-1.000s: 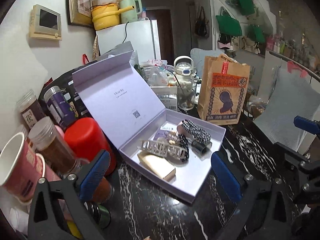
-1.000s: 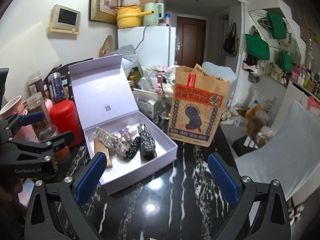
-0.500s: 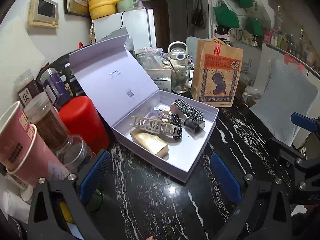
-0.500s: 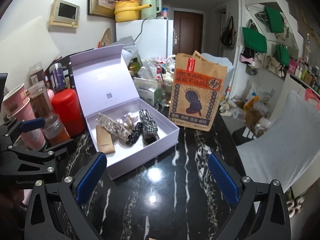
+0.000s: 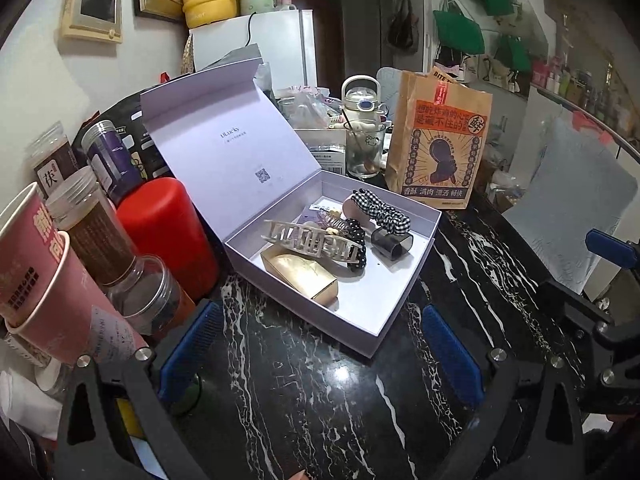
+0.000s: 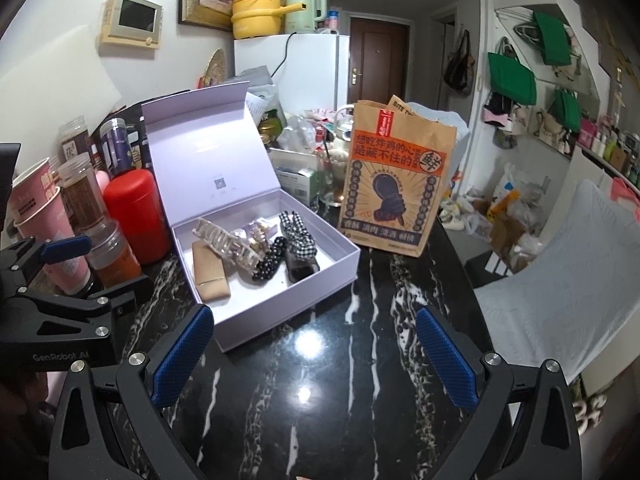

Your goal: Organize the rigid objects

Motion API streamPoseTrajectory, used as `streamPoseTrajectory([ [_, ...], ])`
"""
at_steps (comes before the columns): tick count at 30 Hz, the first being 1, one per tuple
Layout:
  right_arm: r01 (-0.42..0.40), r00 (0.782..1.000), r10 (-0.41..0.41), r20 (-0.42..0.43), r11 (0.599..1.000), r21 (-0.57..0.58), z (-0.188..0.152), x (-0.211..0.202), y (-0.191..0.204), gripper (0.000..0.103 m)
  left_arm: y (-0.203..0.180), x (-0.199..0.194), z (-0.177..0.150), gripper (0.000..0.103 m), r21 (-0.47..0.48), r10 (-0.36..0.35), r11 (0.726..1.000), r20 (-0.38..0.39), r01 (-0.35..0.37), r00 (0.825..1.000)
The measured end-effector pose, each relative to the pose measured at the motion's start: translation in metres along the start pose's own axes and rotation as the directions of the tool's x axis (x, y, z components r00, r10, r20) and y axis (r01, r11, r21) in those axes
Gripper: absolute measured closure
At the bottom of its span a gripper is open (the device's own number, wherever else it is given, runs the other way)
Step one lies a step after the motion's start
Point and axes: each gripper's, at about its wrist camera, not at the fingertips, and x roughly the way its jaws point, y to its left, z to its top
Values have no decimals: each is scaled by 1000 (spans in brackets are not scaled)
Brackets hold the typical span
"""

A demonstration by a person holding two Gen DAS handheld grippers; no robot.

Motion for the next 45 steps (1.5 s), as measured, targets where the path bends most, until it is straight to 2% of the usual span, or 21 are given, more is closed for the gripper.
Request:
streamPoseTrajectory([
  [13,-17,1000,17,5,1000,-8,3,-2,3,0,4,-3,1,0,-7,5,1000,-1,-5,1000],
  [45,5,1000,-5,-3,1000,-7,1,-1,-2,0,5,1,0,0,-1,17,1000,-23,-17,1000],
])
